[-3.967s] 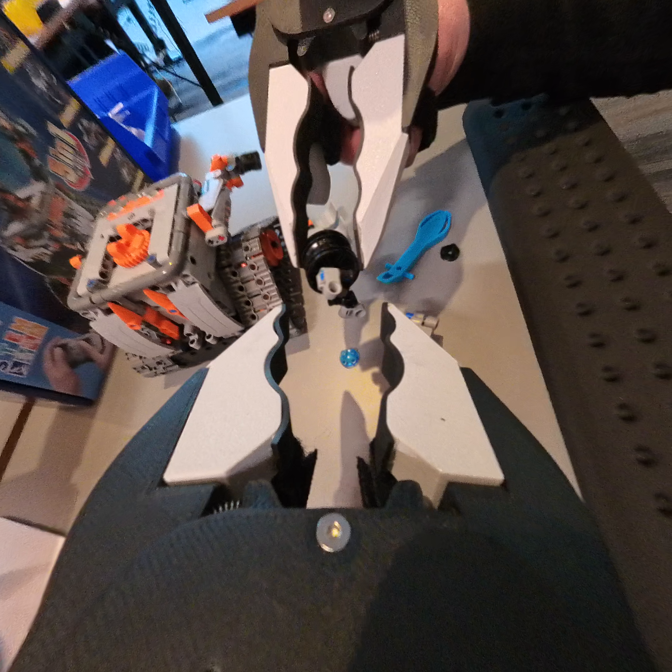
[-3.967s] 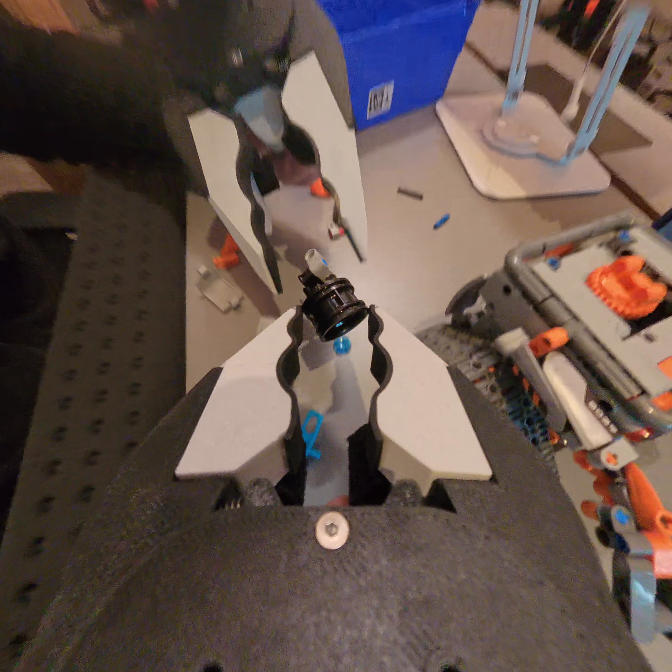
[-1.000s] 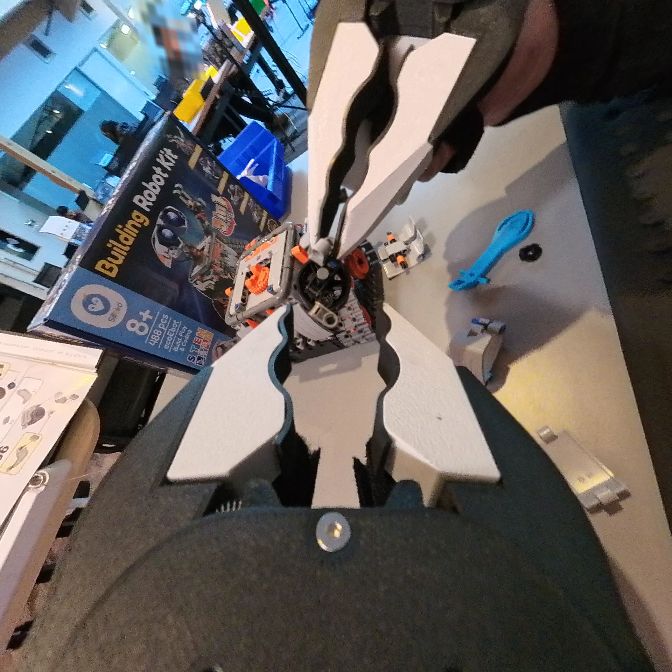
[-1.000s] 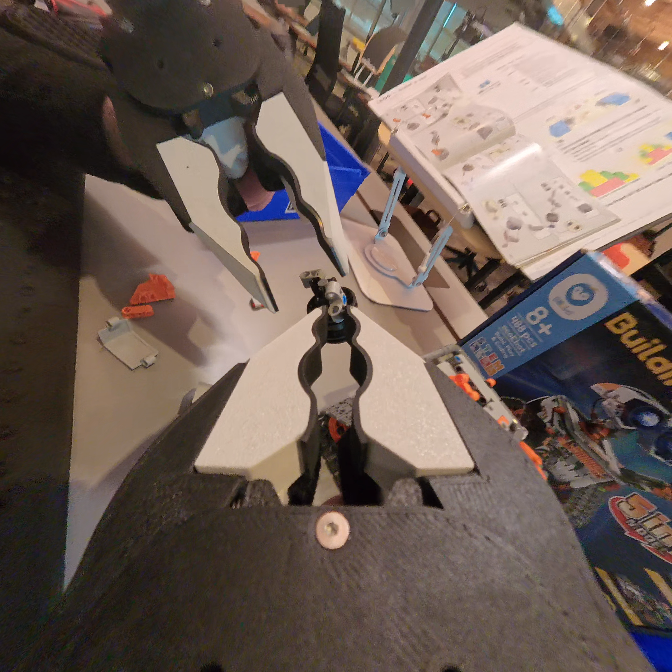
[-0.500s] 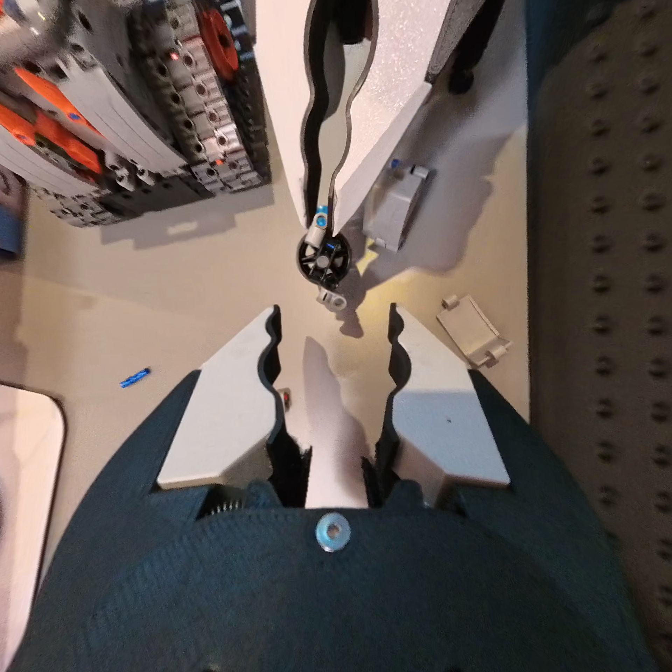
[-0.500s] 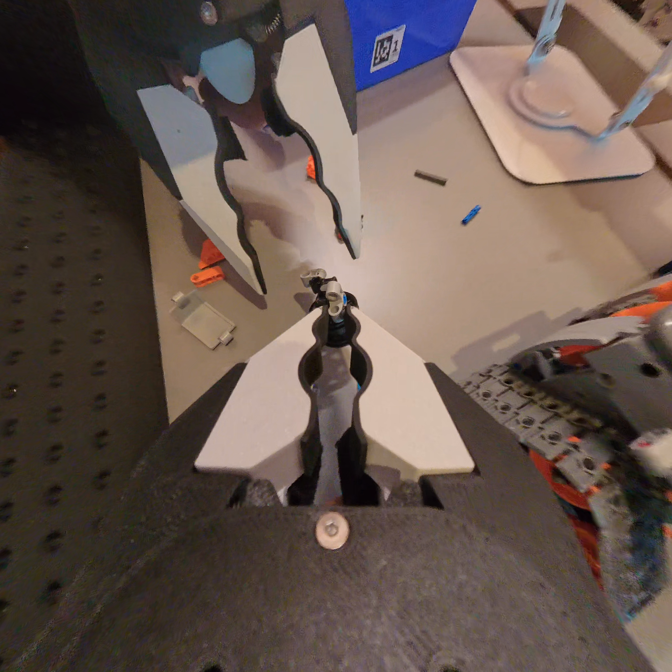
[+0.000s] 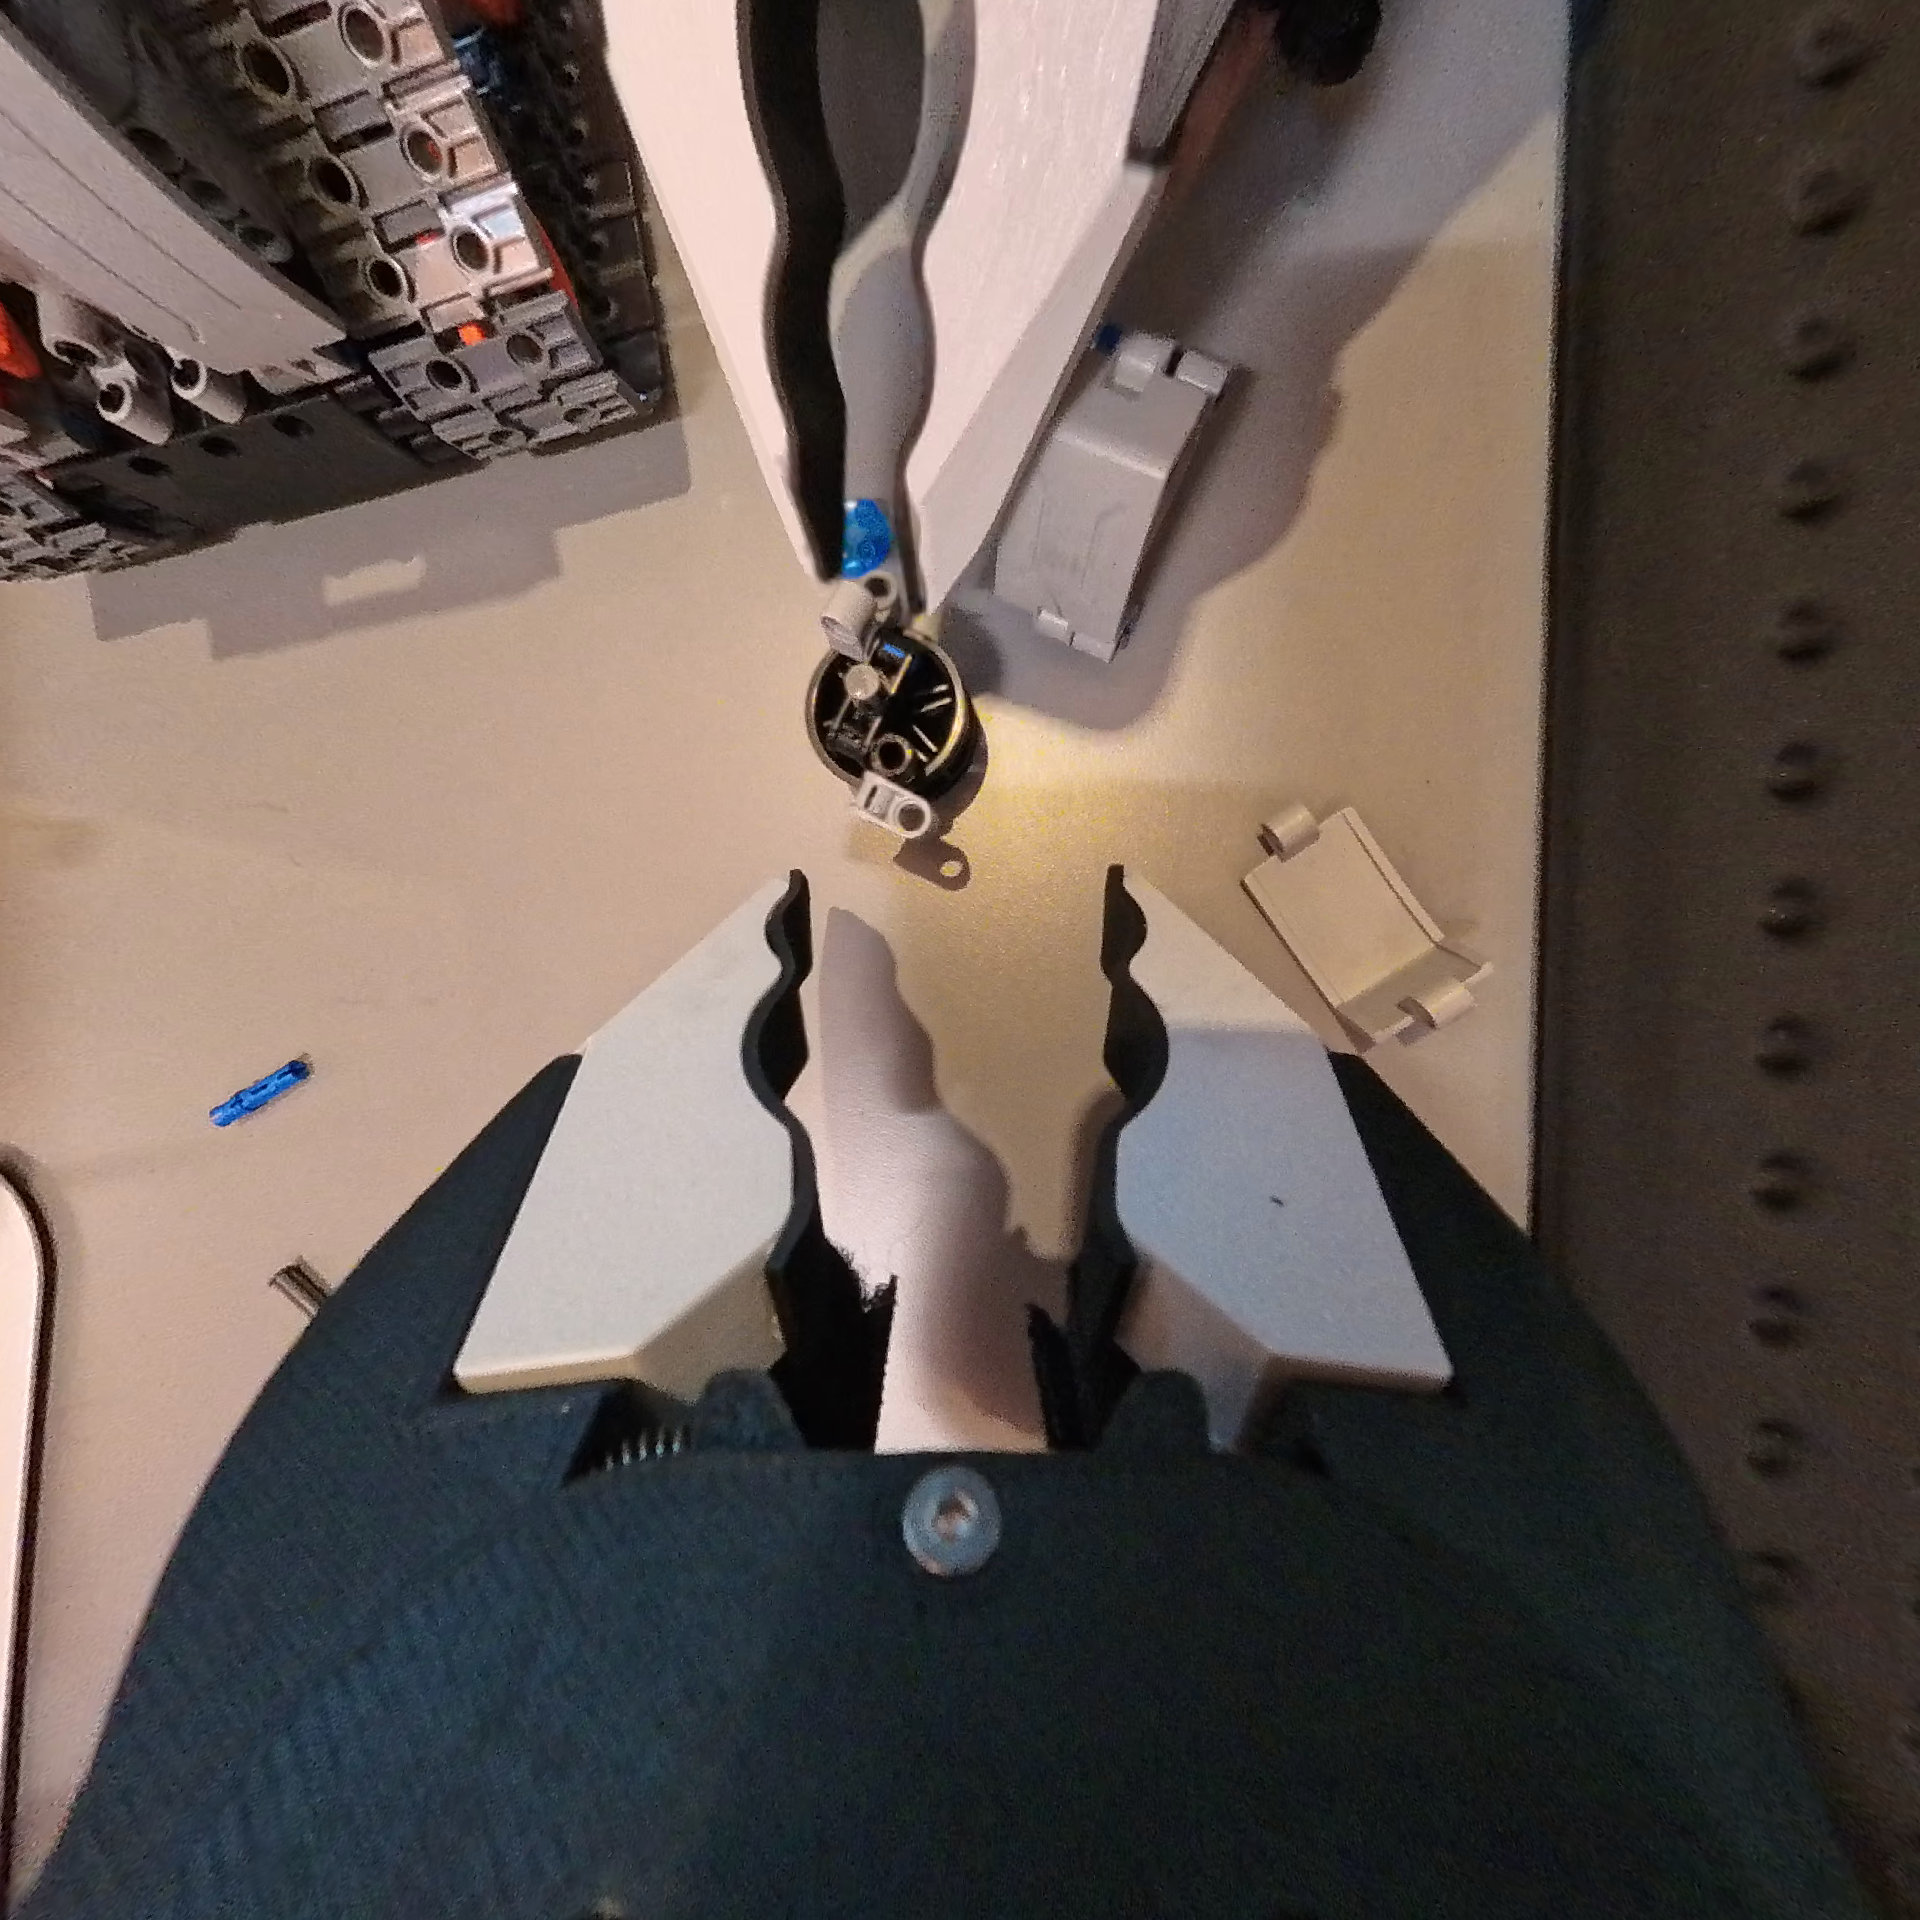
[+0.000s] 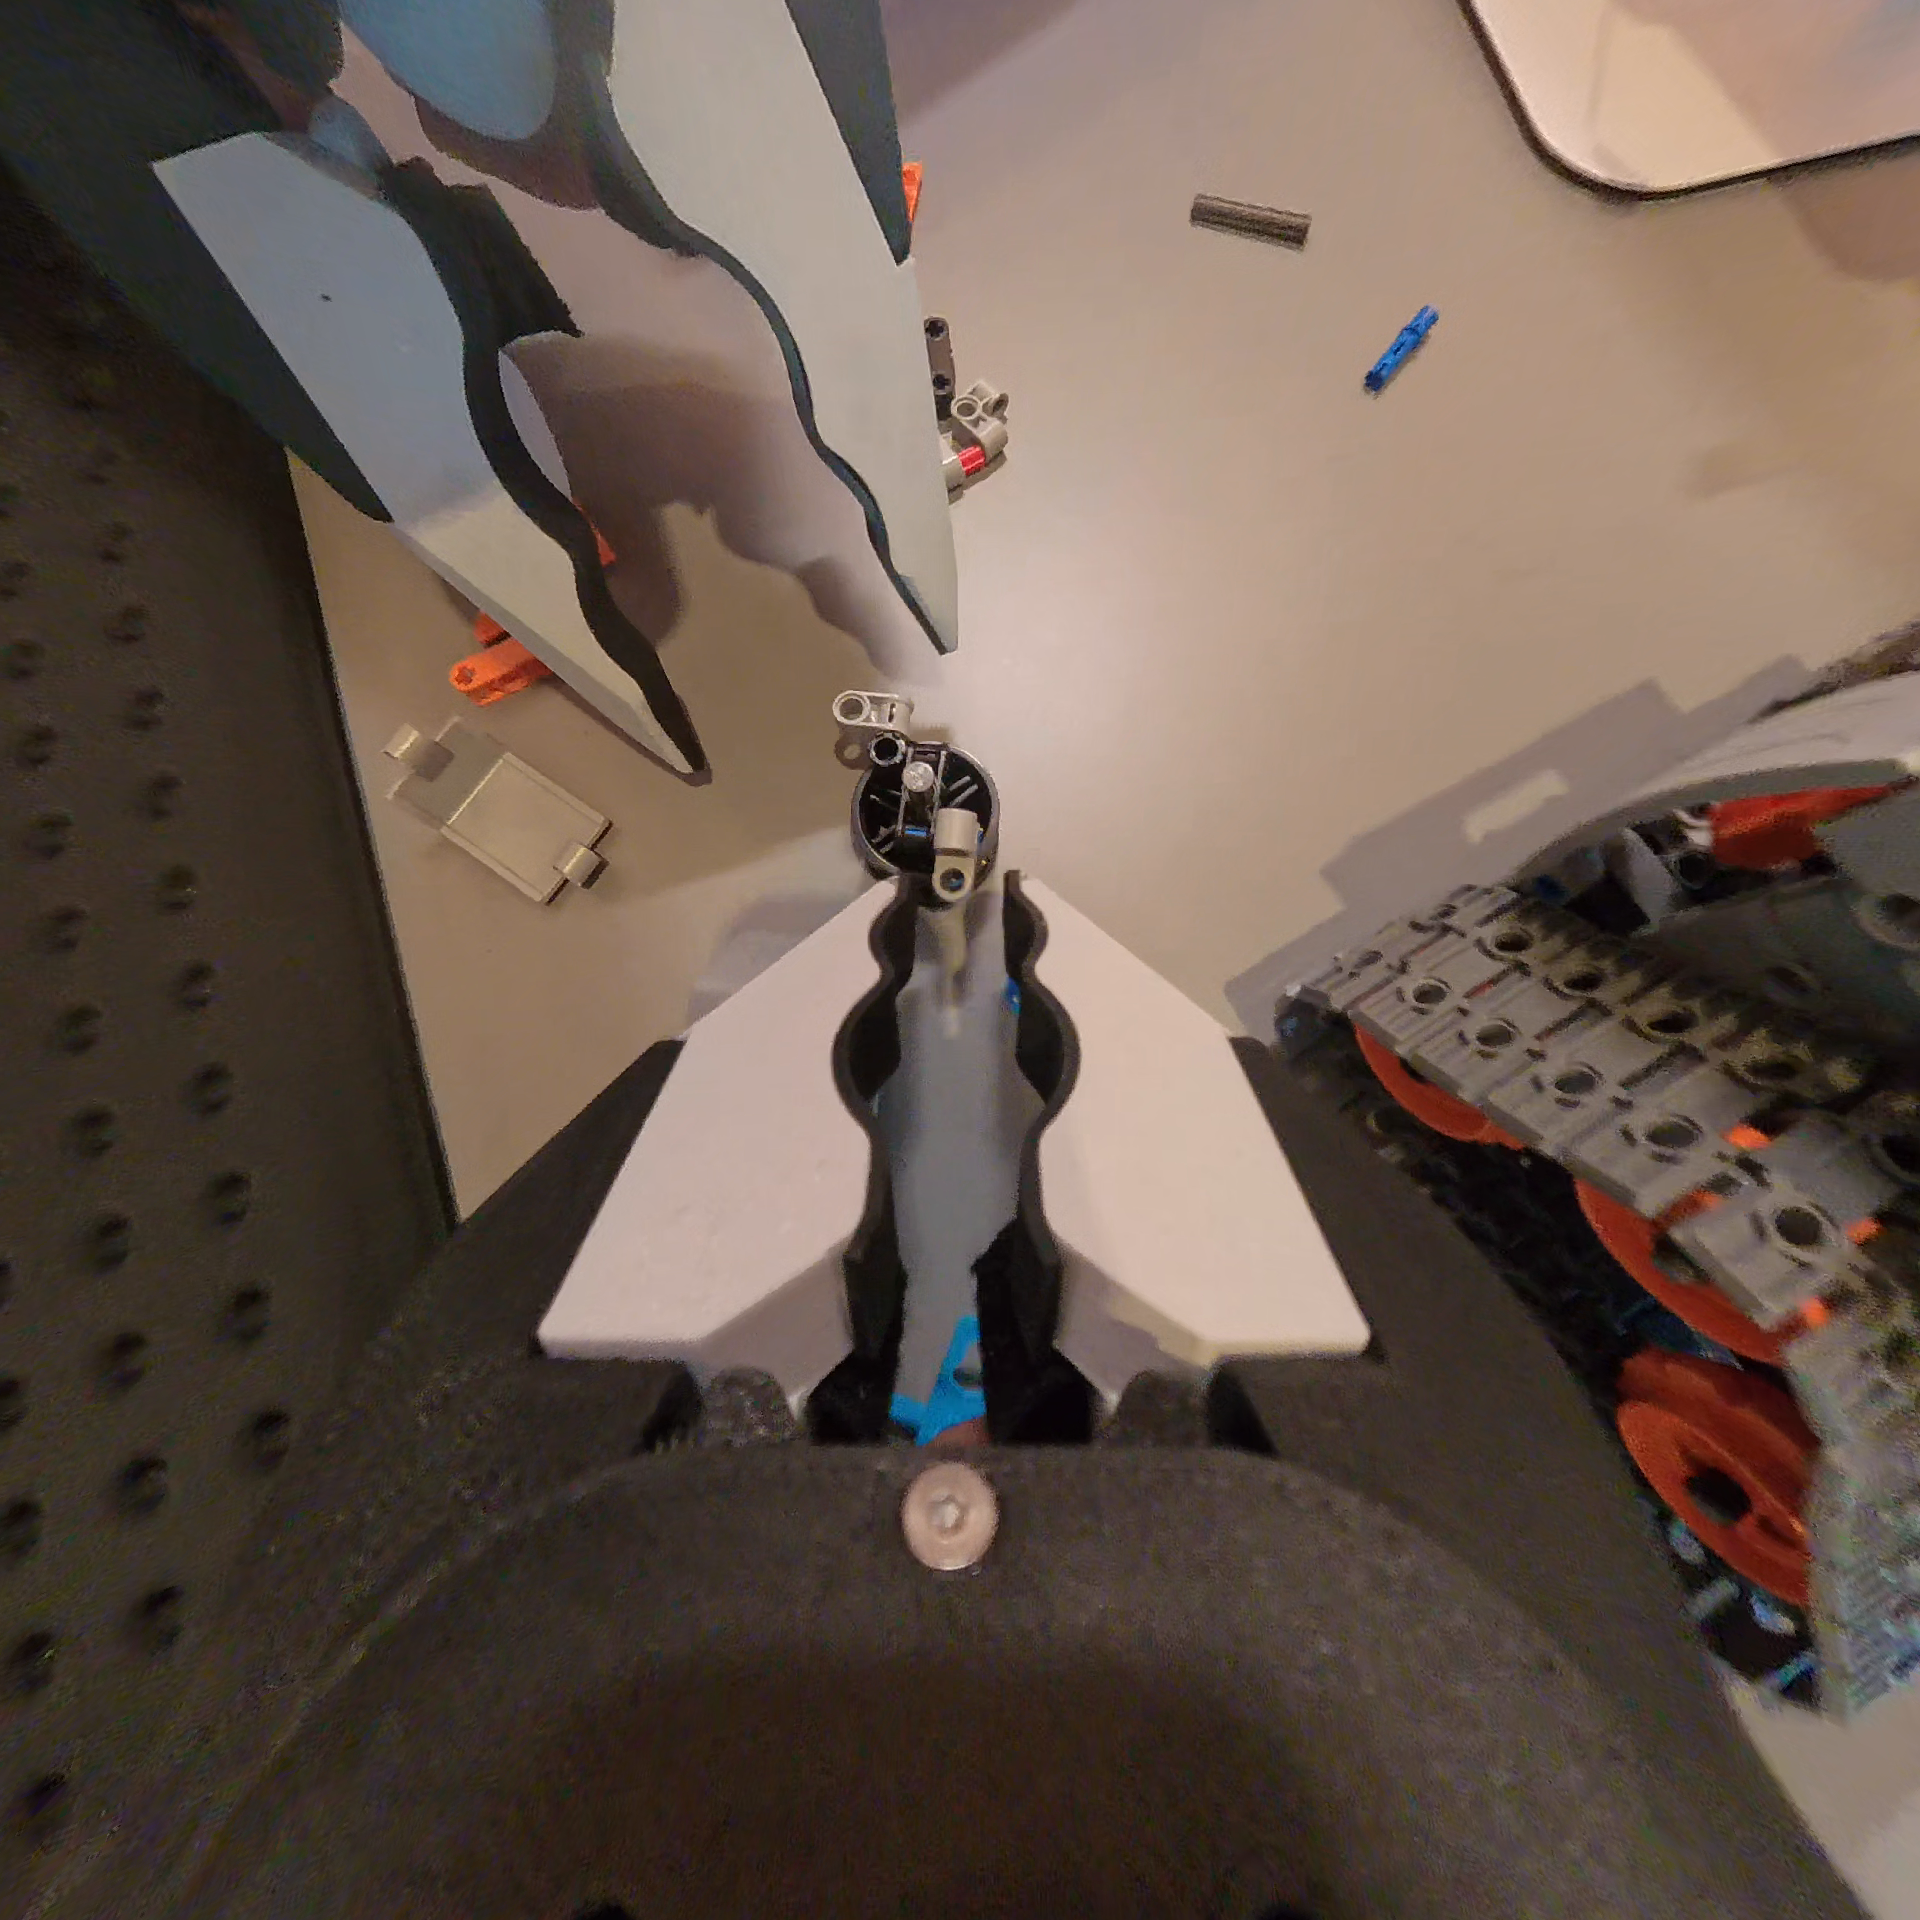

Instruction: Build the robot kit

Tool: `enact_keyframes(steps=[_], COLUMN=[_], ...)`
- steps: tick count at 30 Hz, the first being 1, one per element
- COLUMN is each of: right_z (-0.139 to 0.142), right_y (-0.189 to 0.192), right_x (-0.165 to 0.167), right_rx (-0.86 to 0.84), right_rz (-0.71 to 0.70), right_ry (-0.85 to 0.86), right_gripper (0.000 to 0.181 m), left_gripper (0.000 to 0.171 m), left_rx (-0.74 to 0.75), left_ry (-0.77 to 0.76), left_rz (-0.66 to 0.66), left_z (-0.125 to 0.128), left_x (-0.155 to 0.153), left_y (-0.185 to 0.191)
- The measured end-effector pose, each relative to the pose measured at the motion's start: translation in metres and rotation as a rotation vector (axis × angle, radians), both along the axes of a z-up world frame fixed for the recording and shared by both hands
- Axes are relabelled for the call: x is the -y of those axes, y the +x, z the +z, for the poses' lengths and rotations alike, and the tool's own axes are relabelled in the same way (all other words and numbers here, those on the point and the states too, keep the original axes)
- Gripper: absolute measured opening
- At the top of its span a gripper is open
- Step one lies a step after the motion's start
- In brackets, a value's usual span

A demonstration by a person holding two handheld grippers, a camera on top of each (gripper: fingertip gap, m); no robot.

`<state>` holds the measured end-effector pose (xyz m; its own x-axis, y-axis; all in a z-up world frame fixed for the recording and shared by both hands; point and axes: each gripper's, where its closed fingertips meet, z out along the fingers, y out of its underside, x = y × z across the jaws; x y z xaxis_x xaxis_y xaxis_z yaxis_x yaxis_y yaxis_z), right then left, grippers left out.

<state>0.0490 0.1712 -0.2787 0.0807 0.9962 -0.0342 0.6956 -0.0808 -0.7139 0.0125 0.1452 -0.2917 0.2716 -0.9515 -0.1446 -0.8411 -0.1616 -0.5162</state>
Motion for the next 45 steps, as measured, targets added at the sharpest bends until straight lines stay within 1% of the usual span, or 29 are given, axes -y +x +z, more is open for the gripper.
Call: enact_keyframes(steps=[1, 4, 6, 8, 9, 10, 13, 15, 16, 17, 19, 21, 22, 25, 28, 32, 35, 38, 40, 41, 42, 43, 45], right_z=[0.004, 0.021, 0.031, 0.028, 0.023, 0.017, -0.003, -0.011, -0.014, -0.016, -0.013, -0.005, -0.001, 0.013, 0.031, 0.061, 0.085, 0.104, 0.115, 0.116, 0.114, 0.111, 0.102], right_y=[0.003, 0.019, 0.032, 0.045, 0.049, 0.051, 0.05, 0.047, 0.046, 0.045, 0.043, 0.043, 0.043, 0.045, 0.045, 0.047, 0.05, 0.054, 0.053, 0.051, 0.049, 0.047, 0.043], right_x=[-0.002, -0.006, 0.002, 0.018, 0.024, 0.029, 0.035, 0.034, 0.034, 0.034, 0.034, 0.035, 0.034, 0.037, 0.04, 0.044, 0.051, 0.06, 0.07, 0.074, 0.075, 0.077, 0.084], right_rx=[-0.008, -0.053, -0.084, -0.058, -0.037, -0.019, 0.056, 0.09, 0.104, 0.115, 0.106, 0.09, 0.089, 0.066, 0.005, -0.134, -0.261, -0.401, -0.51, -0.539, -0.541, -0.533, -0.504], right_rz=[-0.011, -0.034, -0.029, 0.0, 0.008, 0.015, 0.021, 0.016, 0.017, 0.018, 0.02, 0.028, 0.024, 0.022, 0.015, -0.011, -0.009, -0.018, 0.002, 0.01, 0.006, 0.011, 0.052], right_ry=[0.004, 0.019, -0.014, -0.071, -0.067, -0.057, -0.013, 0.031, 0.047, 0.06, 0.094, 0.133, 0.16, 0.223, 0.28, 0.321, 0.351, 0.324, 0.304, 0.292, 0.297, 0.303, 0.263], right_gripper=[0.019, 0.021, 0.027, 0.043, 0.049, 0.052, 0.047, 0.029, 0.025, 0.024, 0.024, 0.024, 0.024, 0.024, 0.024, 0.024, 0.023, 0.022, 0.022, 0.022, 0.022, 0.023, 0.025], left_gripper=[0.054, 0.058, 0.059, 0.06, 0.06, 0.059, 0.058, 0.055, 0.047, 0.043, 0.039, 0.03, 0.024, 0.024, 0.024, 0.023, 0.024, 0.023, 0.023, 0.023, 0.024, 0.024, 0.023], left_rx=[-0.002, 0.017, 0.048, 0.097, 0.114, 0.115, 0.108, 0.063, 0.04, 0.018, 0.012, 0.017, 0.031, 0.082, 0.185, 0.368, 0.523, 0.708, 0.839, 0.895, 0.904, 0.898, 0.887], left_ry=[-0.003, 0.001, 0.015, 0.009, 0.017, 0.025, 0.069, 0.102, 0.11, 0.107, 0.105, 0.11, 0.136, 0.136, 0.181, 0.241, 0.237, 0.217, 0.172, 0.142, 0.13, 0.139, 0.136], left_rz=[0.003, 0.009, -0.001, -0.04, -0.056, -0.068, -0.111, -0.131, -0.137, -0.148, -0.157, -0.155, -0.149, -0.153, -0.146, -0.124, -0.116, -0.111, -0.119, -0.125, -0.122, -0.129, -0.145], left_z=[0.0, 0.006, 0.015, 0.023, 0.026, 0.027, 0.026, 0.02, 0.018, 0.015, 0.016, 0.017, 0.021, 0.03, 0.05, 0.088, 0.117, 0.145, 0.159, 0.163, 0.162, 0.16, 0.156], left_x=[0.0, -0.002, 0.0, 0.006, 0.009, 0.01, 0.012, 0.01, 0.01, 0.01, 0.01, 0.009, 0.006, 0.01, 0.012, 0.015, 0.024, 0.035, 0.045, 0.049, 0.05, 0.051, 0.055], left_y=[-0.001, -0.001, 0.002, 0.012, 0.019, 0.025, 0.046, 0.055, 0.058, 0.06, 0.065, 0.067, 0.067, 0.067, 0.067, 0.064, 0.059, 0.054, 0.051, 0.05, 0.049, 0.047, 0.044])
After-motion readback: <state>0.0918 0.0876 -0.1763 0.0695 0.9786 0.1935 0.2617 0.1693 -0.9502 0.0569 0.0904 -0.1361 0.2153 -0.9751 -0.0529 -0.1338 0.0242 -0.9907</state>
